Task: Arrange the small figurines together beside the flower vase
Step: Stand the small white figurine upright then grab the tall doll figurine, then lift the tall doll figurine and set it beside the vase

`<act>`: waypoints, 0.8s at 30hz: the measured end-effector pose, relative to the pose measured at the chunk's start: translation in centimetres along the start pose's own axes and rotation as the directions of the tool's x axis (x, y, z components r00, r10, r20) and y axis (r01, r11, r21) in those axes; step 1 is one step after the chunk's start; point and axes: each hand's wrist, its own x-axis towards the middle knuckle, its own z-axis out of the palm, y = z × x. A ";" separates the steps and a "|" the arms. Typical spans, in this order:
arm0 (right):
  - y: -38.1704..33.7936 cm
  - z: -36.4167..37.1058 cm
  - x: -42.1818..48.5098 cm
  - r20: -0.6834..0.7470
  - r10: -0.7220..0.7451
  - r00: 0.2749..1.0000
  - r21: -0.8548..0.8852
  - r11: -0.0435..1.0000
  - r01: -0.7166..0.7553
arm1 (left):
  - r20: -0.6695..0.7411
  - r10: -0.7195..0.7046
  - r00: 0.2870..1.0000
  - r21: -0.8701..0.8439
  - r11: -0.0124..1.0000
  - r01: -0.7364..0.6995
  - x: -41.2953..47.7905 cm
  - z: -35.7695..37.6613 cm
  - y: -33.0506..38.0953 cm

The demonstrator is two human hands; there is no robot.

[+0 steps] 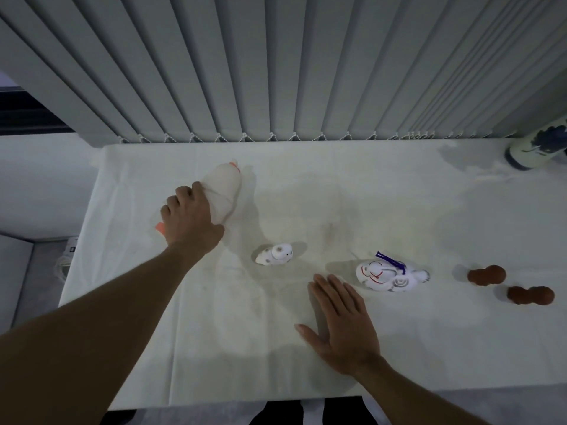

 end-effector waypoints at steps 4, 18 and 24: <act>0.0 0.0 0.0 -0.018 -0.003 1.000 0.005 1.000 0.004 | -0.030 -0.048 0.998 -0.302 0.953 0.037 -0.3 -0.7 0.7; -1.0 -3.9 2.8 -0.008 0.191 0.982 0.458 0.873 -0.166 | -0.026 0.143 0.989 -0.824 0.558 -0.102 1.1 -5.1 10.9; 0.3 -13.5 11.3 -0.208 0.384 0.900 0.648 0.743 -0.167 | 0.132 0.326 0.936 -0.876 0.481 -0.045 2.1 -7.6 17.1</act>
